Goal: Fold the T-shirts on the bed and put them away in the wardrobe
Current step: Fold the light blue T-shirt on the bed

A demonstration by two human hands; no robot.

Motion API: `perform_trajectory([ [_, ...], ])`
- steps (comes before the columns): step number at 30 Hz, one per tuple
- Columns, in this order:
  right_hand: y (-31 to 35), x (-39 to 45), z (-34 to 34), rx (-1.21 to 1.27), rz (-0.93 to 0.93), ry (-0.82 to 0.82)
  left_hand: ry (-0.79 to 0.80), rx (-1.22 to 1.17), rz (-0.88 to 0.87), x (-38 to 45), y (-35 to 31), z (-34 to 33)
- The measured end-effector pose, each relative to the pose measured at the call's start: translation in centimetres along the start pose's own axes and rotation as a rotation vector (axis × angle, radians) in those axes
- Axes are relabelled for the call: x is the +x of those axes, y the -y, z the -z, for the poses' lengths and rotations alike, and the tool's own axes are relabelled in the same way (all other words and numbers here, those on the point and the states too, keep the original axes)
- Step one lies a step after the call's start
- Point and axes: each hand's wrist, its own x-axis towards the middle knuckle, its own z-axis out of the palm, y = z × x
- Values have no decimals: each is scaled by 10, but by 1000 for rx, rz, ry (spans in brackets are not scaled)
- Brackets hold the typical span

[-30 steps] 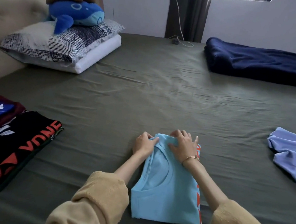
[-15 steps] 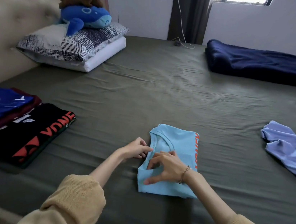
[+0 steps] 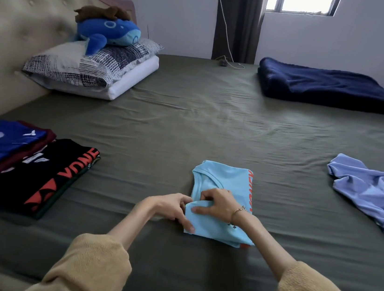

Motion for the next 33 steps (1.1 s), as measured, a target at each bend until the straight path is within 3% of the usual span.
perform_trajectory([
  [6,3,-4,2,168,19,-35,-195,494,19,0,-21,-11],
  [10,0,-8,6,308,17,-39,-299,501,-15,-3,-25,-3],
  [15,-15,-9,7,418,54,-106,-281,348,-25,-6,-20,3],
  [17,-17,-9,7,354,62,-102,-399,413,-60,-1,-18,-1],
  [19,-19,-9,3,200,85,-59,-421,474,-67,2,-17,-7],
  [22,-22,-14,-7,27,102,-13,-303,358,-50,3,-7,-15],
  [25,-25,-22,-15,-71,127,13,-295,403,-37,3,0,-14],
  [28,-28,-25,-18,81,81,-13,-277,357,2,3,2,-11],
  [33,-37,-27,-35,-248,94,-7,-279,-143,126,3,-14,-15],
])
